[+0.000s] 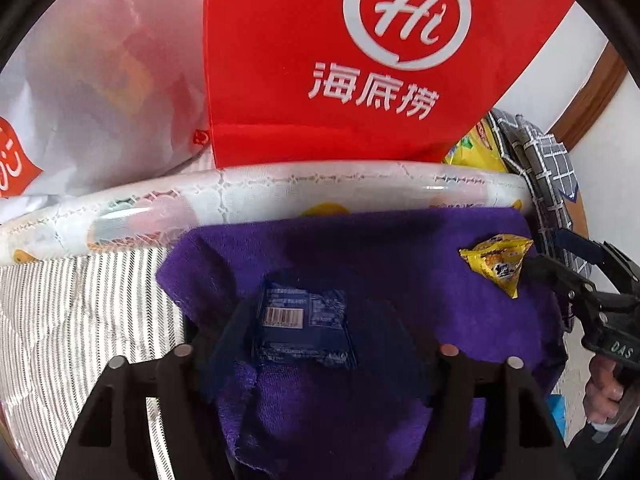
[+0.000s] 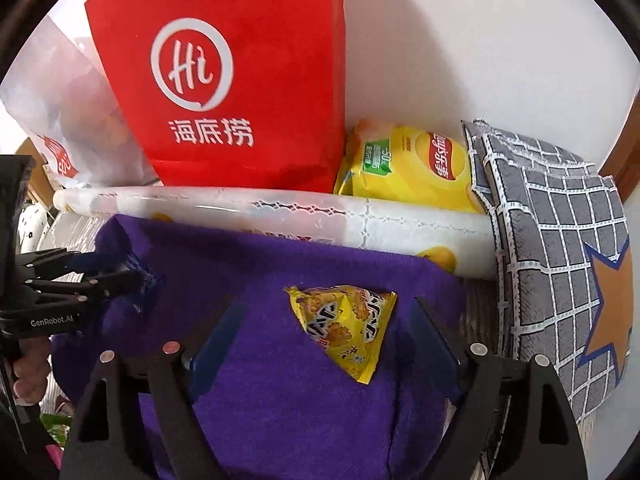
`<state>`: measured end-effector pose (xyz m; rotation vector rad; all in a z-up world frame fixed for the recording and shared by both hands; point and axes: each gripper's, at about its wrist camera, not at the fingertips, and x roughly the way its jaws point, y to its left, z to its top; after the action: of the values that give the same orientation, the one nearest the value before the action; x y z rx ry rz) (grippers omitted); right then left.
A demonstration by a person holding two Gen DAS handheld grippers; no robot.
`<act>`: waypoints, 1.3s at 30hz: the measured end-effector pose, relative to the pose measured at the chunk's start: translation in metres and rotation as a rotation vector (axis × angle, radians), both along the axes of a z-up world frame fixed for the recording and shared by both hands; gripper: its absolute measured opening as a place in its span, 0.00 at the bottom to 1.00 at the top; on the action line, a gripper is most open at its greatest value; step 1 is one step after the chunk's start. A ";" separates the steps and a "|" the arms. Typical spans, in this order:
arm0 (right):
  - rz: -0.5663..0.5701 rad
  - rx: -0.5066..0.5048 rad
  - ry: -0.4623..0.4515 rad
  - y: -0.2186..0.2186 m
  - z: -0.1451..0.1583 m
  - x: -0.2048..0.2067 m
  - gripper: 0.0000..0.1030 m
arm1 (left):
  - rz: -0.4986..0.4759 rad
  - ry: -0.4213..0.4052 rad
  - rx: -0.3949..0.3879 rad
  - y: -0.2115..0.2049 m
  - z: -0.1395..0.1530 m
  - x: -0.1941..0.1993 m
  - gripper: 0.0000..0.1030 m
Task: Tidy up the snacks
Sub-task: 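Open both grippers to release the packets on the purple towel, then lower the right gripper onto the green snack bag and grasp it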
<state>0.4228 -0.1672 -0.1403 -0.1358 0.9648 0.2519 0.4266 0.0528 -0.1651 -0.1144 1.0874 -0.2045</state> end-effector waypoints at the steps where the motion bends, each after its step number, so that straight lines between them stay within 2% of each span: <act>1: 0.002 0.001 -0.010 0.002 0.002 -0.002 0.83 | -0.001 -0.005 0.001 0.000 0.003 -0.001 0.69; 7: -0.013 -0.024 -0.077 0.013 0.018 -0.018 0.87 | -0.004 -0.069 0.032 0.001 0.028 -0.014 0.71; 10: -0.014 0.025 -0.092 0.015 0.022 -0.031 0.87 | -0.039 -0.155 0.040 -0.003 0.049 -0.028 0.71; 13: 0.001 0.091 -0.093 0.015 0.025 -0.048 0.87 | -0.039 -0.182 0.031 -0.002 0.067 -0.038 0.71; 15: -0.004 0.098 -0.107 0.018 0.029 -0.060 0.87 | -0.024 -0.194 0.012 0.002 0.076 -0.046 0.71; 17: -0.004 0.092 -0.119 0.023 0.036 -0.075 0.87 | -0.019 -0.176 0.001 0.006 0.082 -0.055 0.69; 20: 0.033 0.059 -0.083 0.033 0.042 -0.092 0.87 | -0.006 -0.167 0.004 0.014 0.087 -0.072 0.69; 25: 0.084 0.114 -0.073 0.052 0.044 -0.122 0.86 | 0.029 -0.162 0.019 0.033 0.090 -0.103 0.70; 27: 0.104 0.117 -0.061 0.063 0.040 -0.133 0.81 | 0.048 -0.154 0.032 0.043 0.089 -0.115 0.71; 34: 0.231 0.048 -0.074 0.106 0.028 -0.168 0.80 | 0.099 -0.130 0.045 0.076 0.079 -0.155 0.73; 39: 0.293 -0.003 -0.090 0.125 0.017 -0.179 0.80 | 0.113 -0.114 0.043 0.093 0.073 -0.176 0.73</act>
<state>0.2438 -0.0417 -0.1229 -0.2895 0.8541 0.5091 0.2505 0.1460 -0.0926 -0.1237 0.9686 -0.0854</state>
